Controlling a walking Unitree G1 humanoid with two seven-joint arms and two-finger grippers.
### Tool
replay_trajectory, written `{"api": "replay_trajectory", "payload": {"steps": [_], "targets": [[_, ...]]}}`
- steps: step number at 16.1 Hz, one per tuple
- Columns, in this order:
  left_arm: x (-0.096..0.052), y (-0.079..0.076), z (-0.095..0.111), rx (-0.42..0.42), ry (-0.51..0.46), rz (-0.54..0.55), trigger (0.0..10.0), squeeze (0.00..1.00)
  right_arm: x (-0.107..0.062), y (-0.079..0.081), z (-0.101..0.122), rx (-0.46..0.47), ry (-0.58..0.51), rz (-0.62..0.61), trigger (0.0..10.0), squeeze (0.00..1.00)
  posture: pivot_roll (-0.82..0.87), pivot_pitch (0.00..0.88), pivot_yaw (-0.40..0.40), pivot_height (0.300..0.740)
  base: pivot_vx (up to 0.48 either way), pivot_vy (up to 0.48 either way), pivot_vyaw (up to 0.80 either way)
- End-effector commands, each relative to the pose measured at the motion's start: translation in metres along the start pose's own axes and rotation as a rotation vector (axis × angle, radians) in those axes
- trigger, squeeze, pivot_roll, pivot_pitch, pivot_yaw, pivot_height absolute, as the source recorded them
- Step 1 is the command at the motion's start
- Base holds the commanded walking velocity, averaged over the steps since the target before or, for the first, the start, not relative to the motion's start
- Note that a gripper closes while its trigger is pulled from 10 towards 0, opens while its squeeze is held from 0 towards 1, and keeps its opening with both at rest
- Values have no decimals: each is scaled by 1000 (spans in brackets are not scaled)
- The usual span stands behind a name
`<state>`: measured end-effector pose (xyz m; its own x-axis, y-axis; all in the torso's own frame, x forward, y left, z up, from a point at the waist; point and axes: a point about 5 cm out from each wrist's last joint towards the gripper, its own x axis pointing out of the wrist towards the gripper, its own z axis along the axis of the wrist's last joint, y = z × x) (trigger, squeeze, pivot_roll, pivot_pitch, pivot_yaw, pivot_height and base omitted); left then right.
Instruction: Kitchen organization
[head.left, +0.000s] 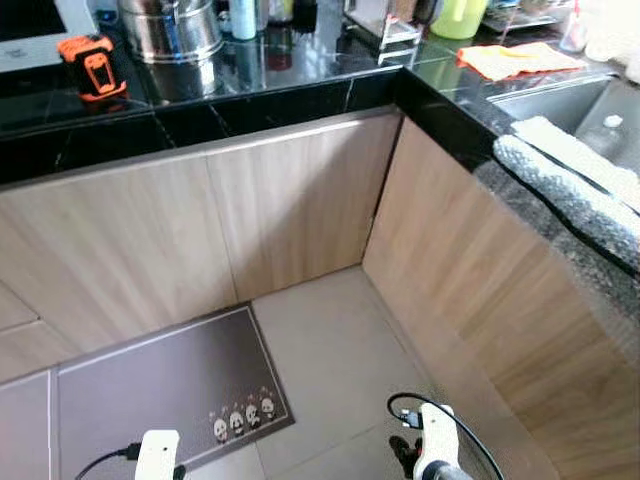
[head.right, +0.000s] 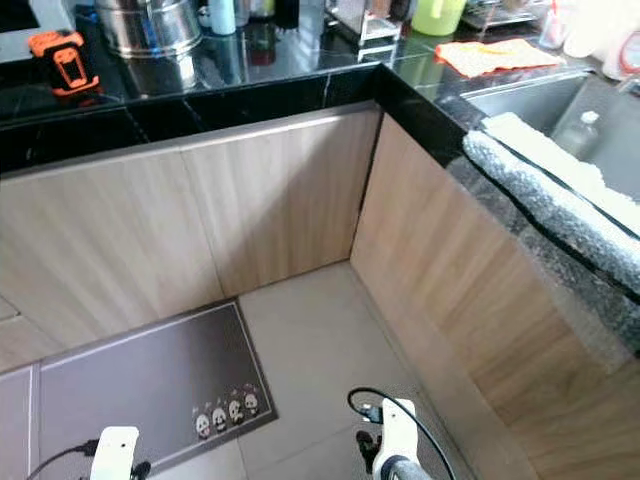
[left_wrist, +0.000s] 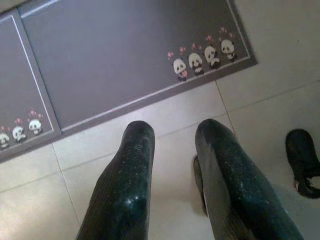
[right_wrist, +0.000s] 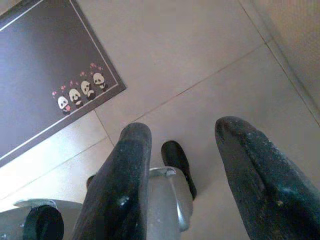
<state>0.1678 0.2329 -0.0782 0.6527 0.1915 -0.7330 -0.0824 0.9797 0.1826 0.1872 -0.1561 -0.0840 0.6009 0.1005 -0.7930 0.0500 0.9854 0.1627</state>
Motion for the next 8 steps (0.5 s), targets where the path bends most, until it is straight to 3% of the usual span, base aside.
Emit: {"api": "replay_trajectory", "payload": {"steps": [1, 5, 8], "targets": [[-2, 0, -8, 6, 33, 5, 10000, 0, 0, -3, 2, -8, -11, -5, 10000, 0, 21, 35, -28, 740, 0, -386, -775], [-2, -1, -8, 4, 35, 1, 10000, 0, -1, -4, 2, -13, -12, -4, 10000, 0, 23, 35, -30, 740, 0, -472, -775], [-3, 1, -13, -22, 52, 11, 10000, 0, -1, -5, 5, -21, -16, 7, 10000, 0, 26, 76, -40, 740, 0, 0, -765]]}}
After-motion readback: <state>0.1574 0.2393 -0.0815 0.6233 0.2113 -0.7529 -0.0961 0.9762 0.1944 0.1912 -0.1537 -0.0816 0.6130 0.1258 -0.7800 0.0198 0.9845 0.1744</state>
